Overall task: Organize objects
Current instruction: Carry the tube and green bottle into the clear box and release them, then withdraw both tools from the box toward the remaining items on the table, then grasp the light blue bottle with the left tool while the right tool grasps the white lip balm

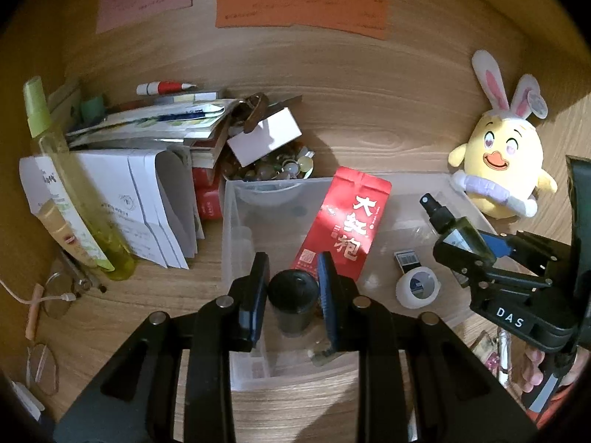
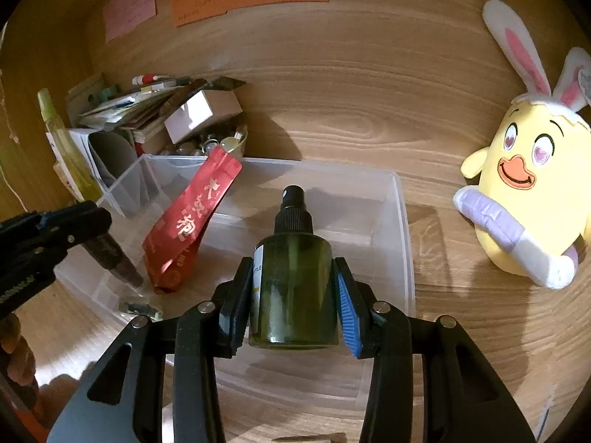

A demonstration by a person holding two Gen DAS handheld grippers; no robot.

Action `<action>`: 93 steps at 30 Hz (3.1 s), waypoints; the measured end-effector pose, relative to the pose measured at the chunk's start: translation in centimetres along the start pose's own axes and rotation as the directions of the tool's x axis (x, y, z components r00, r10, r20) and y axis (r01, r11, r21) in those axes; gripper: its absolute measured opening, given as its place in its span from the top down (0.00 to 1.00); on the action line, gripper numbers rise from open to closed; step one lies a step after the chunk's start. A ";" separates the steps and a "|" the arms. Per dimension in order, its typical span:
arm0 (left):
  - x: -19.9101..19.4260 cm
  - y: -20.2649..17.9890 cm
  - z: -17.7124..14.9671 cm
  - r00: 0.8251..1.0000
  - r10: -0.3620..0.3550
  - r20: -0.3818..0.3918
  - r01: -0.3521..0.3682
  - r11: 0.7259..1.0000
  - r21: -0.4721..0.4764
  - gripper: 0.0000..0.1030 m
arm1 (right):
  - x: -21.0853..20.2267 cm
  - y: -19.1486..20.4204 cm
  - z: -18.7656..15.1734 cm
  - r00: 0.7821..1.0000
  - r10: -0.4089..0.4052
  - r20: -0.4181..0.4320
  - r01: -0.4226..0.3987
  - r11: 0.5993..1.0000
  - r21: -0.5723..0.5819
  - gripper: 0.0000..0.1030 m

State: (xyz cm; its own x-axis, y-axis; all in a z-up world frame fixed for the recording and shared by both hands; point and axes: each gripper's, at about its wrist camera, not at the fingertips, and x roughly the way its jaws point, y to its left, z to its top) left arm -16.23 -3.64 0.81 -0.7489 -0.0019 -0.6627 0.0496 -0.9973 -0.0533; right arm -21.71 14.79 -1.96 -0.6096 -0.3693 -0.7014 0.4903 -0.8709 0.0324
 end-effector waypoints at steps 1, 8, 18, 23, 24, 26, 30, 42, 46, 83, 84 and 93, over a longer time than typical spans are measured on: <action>0.1 -0.1 0.0 1.000 0.002 0.000 -0.002 1.000 0.006 0.75 | 0.0 0.0 0.0 1.000 0.001 -0.002 -0.001 1.000 -0.002 0.63; -0.8 -0.4 0.0 0.999 -0.036 0.013 0.036 0.999 0.014 0.56 | -0.5 0.4 0.0 1.000 -0.018 0.002 0.018 1.000 -0.023 0.54; -3.9 -0.7 0.0 0.997 -0.057 0.058 0.056 0.998 0.021 0.30 | -4.0 0.5 0.3 0.997 -0.002 0.073 0.003 1.000 -0.012 0.40; -6.0 -0.6 -0.9 0.994 -0.055 0.092 0.053 0.998 0.028 0.18 | -6.6 0.6 -0.4 0.993 0.014 0.117 -0.013 1.000 -0.008 0.28; -6.2 -0.5 -1.1 0.994 -0.057 0.092 0.054 0.998 0.031 0.18 | -7.3 0.6 -0.7 0.992 0.020 0.124 -0.019 1.000 -0.011 0.28; -6.7 -0.6 -1.5 0.995 -0.059 0.085 0.056 0.998 0.037 0.17 | -8.2 0.7 -1.2 0.991 0.031 0.128 -0.029 0.999 -0.012 0.27; -7.7 -0.6 -2.6 0.996 -0.052 0.074 0.048 0.998 0.050 0.15 | -9.8 1.1 -2.6 0.988 0.077 0.135 -0.078 0.997 -0.003 0.21; -8.6 1.1 -8.0 1.000 0.002 -0.010 -0.001 1.000 0.021 0.08 | -10.9 5.1 -7.7 0.982 0.176 0.076 -0.171 0.983 -0.065 0.21; -8.2 2.2 -10.0 0.998 0.016 -0.064 -0.016 1.000 -0.006 0.08 | -10.1 6.4 -9.3 0.973 0.228 0.014 -0.227 0.971 -0.073 0.21; -5.8 -0.3 -15.4 0.980 0.005 -0.200 0.006 0.999 0.054 0.20 | -7.7 8.2 -11.6 0.955 0.282 -0.094 -0.290 0.952 -0.096 0.86; -5.6 -0.3 -15.5 0.978 0.001 -0.209 0.010 0.999 0.050 0.24 | -7.9 7.8 -11.5 0.957 0.278 -0.085 -0.285 0.955 -0.087 0.86; -5.1 -0.8 -14.9 0.984 -0.003 -0.177 0.015 0.997 0.069 0.60 | -9.4 4.4 -10.4 0.968 0.251 -0.019 -0.251 0.968 -0.006 0.86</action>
State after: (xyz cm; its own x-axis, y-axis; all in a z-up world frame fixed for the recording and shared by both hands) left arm -2.60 -1.72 -6.87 -0.6200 0.0138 -0.7845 -0.0077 -0.9999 -0.0115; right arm -7.38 17.77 -2.61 -0.4551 -0.5698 -0.6843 0.6318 -0.7481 0.2029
